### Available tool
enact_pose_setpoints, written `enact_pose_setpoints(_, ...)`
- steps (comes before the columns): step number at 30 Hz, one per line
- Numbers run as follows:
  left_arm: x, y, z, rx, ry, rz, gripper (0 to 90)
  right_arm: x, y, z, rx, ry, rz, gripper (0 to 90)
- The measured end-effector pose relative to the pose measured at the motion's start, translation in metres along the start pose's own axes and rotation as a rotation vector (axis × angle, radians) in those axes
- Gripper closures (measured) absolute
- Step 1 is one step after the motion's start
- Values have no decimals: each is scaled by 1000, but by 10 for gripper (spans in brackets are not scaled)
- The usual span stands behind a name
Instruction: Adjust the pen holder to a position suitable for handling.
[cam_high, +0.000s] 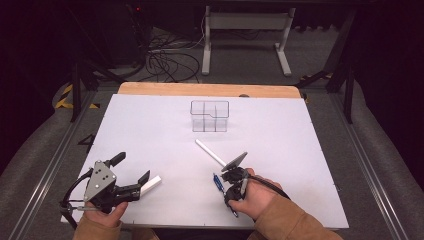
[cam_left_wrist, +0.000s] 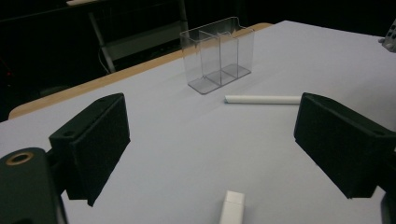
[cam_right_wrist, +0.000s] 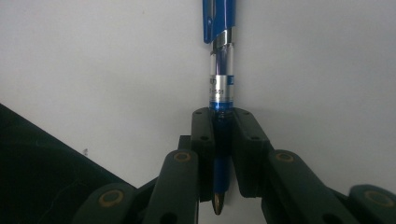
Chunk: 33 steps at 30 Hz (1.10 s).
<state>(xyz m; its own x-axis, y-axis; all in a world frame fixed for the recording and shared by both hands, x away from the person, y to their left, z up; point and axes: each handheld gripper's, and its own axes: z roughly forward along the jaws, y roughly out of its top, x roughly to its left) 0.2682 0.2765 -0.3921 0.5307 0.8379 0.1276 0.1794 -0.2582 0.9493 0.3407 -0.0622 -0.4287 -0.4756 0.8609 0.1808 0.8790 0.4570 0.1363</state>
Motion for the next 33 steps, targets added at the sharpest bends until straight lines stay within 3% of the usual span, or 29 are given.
enact_pose_setpoints(5,-1,1,1,6,-14,8,101,-1,-1,-13,-32,2,-67,807)
enact_pose_setpoints(7,-1,3,2,24,-37,6,109,-1,0,-26,-44,-3,-151,807)
enact_pose_setpoints(8,-2,3,2,24,-43,13,109,-1,0,-26,-44,-3,-151,807)
enact_pose_setpoints(9,-2,4,1,22,-55,21,98,-3,1,-34,-56,-12,-221,806)
enact_pose_setpoints(10,-4,6,2,23,-77,20,84,-3,2,-37,-57,-20,-251,806)
enact_pose_setpoints(11,-4,6,2,23,-77,20,74,-3,2,-37,-57,-20,-251,806)
enact_pose_setpoints(12,-4,7,3,20,-87,27,60,-5,4,-42,-62,-24,-309,806)
enact_pose_setpoints(14,-5,8,4,18,-120,36,52,-5,5,-43,-59,-17,-323,806)
enact_pose_setpoints(15,-5,9,4,19,-124,40,49,-5,6,-44,-54,-16,-347,806)
enact_pose_setpoints(16,-6,10,5,21,-135,38,49,-6,8,-46,-53,-19,-404,806)
enact_pose_setpoints(17,-6,10,5,21,-145,44,49,-6,8,-46,-53,-19,-404,806)
enact_pose_setpoints(18,-6,11,6,25,-152,47,50,-5,9,-46,-48,-24,-435,806)
enact_pose_setpoints(19,-7,12,6,31,-156,54,64,-5,11,-47,-45,-42,-514,806)
enact_pose_setpoints(20,-7,12,7,34,-157,62,67,-5,11,-47,-45,-42,-514,806)
enact_pose_setpoints(21,-8,13,7,39,-167,62,71,-4,14,-47,-42,-52,-594,806)
enact_pose_setpoints(22,-8,13,8,38,-173,67,71,-4,14,-47,-42,-52,-594,806)
enact_pose_setpoints(26,-9,15,10,46,-207,83,138,-5,21,-51,-56,-50,-758,805)
enact_pose_setpoints(29,-11,18,12,59,-231,95,150,-6,23,-54,-74,-21,-782,805)
enact_pose_setpoints(32,-13,23,17,70,-272,100,170,-9,28,-59,-98,-14,-907,805)
enact_pose_setpoints(33,-14,24,18,74,-282,105,170,-9,28,-59,-98,-14,-907,805)
